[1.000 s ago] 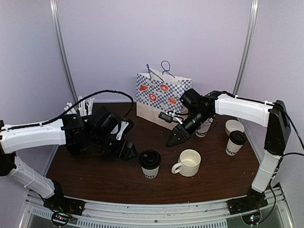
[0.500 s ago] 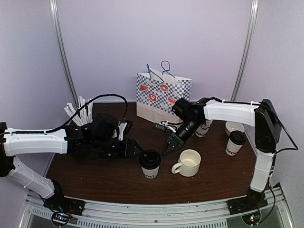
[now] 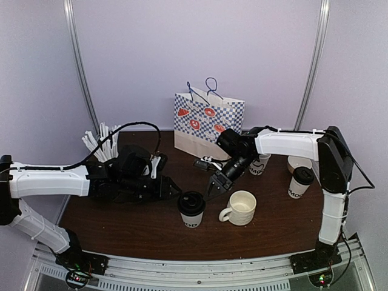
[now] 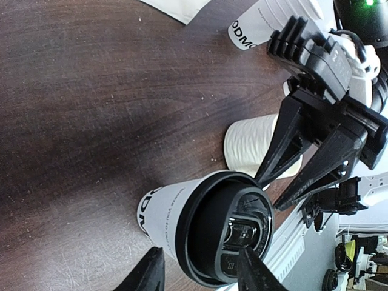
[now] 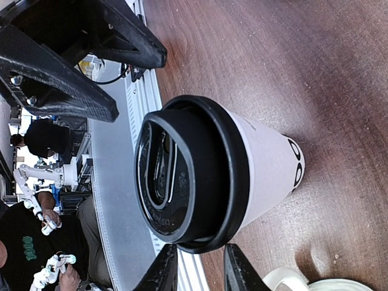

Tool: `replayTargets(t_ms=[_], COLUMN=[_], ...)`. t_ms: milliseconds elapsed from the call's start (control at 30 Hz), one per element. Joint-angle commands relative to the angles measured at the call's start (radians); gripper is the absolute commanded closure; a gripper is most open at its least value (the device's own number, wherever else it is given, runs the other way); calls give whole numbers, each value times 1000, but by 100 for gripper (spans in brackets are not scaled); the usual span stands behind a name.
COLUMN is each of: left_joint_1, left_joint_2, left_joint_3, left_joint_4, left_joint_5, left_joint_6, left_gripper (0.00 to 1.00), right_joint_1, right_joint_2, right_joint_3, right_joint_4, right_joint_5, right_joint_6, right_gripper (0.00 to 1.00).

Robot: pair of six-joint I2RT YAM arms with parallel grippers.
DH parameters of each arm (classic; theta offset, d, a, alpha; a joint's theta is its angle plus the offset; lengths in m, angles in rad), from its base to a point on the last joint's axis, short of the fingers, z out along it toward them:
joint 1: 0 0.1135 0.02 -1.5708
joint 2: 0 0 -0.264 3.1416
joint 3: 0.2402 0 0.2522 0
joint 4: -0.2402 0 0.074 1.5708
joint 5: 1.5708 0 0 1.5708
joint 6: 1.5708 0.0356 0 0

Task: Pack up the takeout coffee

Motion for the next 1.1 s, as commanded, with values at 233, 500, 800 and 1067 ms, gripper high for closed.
replayTargets(t_ms=[233,500,800,1067], left_joint_1=[10,16,18,18], left_joint_2=[40,26,46,28], left_joint_3=[-7,-22,-25,-14], left_joint_4=[58,45,63,105], left_joint_5=[41,32,52,84], left_joint_6=[-6,1,-3,22], left_gripper=[57,57,57,56], right_joint_1=[-8,-11,-13,-13], right_joint_2=[15,27,40,41], right_joint_3=[33,37,46,44], right_joint_4=[-5,-7,-12,-16], right_joint_5=[-28,-20,-21,-21], right_joint_6=[14,15,16,13], right_gripper=[72,72,72,71])
